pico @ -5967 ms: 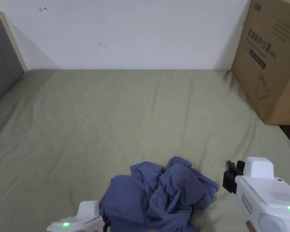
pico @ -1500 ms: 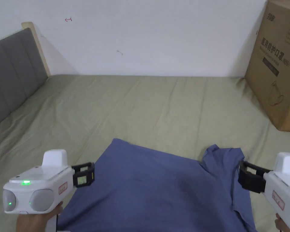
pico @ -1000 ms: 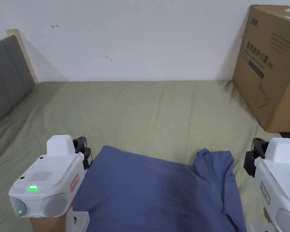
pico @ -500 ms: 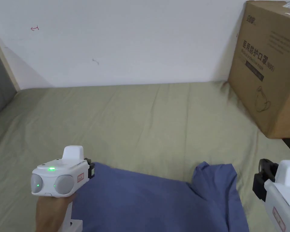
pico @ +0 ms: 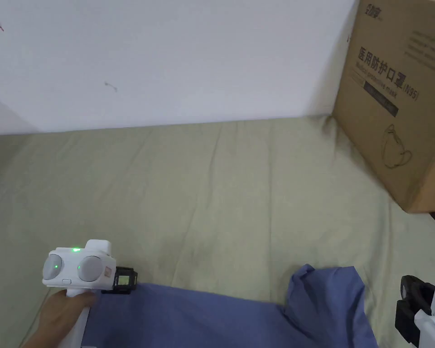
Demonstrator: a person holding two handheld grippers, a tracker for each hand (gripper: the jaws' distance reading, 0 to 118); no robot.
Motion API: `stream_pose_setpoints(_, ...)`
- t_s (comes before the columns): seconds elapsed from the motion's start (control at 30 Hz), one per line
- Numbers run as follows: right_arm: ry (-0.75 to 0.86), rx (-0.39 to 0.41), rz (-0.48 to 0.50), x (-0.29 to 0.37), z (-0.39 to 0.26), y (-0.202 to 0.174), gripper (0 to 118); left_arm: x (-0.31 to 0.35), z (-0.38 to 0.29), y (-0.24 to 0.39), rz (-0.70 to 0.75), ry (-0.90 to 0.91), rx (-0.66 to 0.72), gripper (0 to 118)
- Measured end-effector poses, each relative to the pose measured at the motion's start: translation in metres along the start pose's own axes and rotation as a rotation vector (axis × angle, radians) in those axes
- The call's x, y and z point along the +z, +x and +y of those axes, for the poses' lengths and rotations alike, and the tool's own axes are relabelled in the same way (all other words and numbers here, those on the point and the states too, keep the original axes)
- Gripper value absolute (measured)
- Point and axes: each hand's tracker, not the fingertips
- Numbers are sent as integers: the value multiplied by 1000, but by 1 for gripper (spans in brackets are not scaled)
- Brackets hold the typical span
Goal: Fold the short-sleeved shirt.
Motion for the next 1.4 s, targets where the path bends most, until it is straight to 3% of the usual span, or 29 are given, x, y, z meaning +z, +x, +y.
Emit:
stream_pose_setpoints(0.03,-9,7,3,-2,-1,0,0,-7,-3,2,-7,-34,-11,87)
stream_pose_setpoints(0.1,-30,10,-12,-6,-4,2,0,-10,-7,0,-106,-31,3,83)
stream_pose_setpoints(0.17,-50,17,-9,-11,-6,3,0,2,-10,2,-60,-3,15,73)
stream_pose_setpoints(0.2,-61,-1,20,-14,-6,3,0,7,-11,3,-87,18,-1,61)
stream_pose_setpoints(0.27,-112,-43,31,-23,-6,7,1,15,-13,6,-80,49,-29,14)
stream_pose_setpoints(0.3,-149,-58,38,-30,-6,9,5,20,-14,10,-92,53,-17,2)
stream_pose_setpoints(0.37,-213,-72,12,-47,-8,13,46,34,-18,8,-95,98,21,0)
stream_pose_setpoints(0.43,-312,-62,17,-66,-13,15,97,53,-24,7,-117,155,42,0)
stream_pose_setpoints(0.47,-354,-36,5,-77,-18,18,104,63,-27,6,-118,173,48,0)
stream_pose_setpoints(0.57,-427,-62,7,-104,-34,21,104,88,-35,2,-139,211,51,0)
stream_pose_setpoints(0.7,-558,-17,-6,-134,-65,23,94,114,-43,1,-145,239,36,0)
stream_pose_setpoints(0.73,-609,-65,-68,-139,-72,25,80,118,-45,0,-145,243,36,0)
stream_pose_setpoints(0.8,-644,-54,-52,-145,-82,22,40,123,-47,-1,-141,246,38,0)
stream_pose_setpoints(0.83,-654,-44,-36,-145,-85,21,29,123,-47,-2,-138,248,42,0)
stream_pose_setpoints(0.87,-647,-97,10,-143,-87,19,12,126,-49,-3,-135,248,46,0)
stream_pose_setpoints(0.9,-633,-122,25,-128,-82,10,8,128,-51,-4,-134,247,52,0)
stream_pose_setpoints(1.03,-594,-170,45,-113,-74,14,7,137,-58,-8,-118,251,63,0)
stream_pose_setpoints(1.1,-517,-116,52,-101,-63,18,7,146,-63,-11,-112,262,76,0)
stream_pose_setpoints(1.13,-362,-13,81,-95,-52,18,6,150,-64,-12,-109,268,81,0)
stream_pose_setpoints(1.37,-150,-9,169,-39,15,27,6,211,-72,-32,-123,377,157,0)
stream_pose_setpoints(1.4,-34,60,153,-27,32,24,6,224,-71,-35,-123,402,160,0)
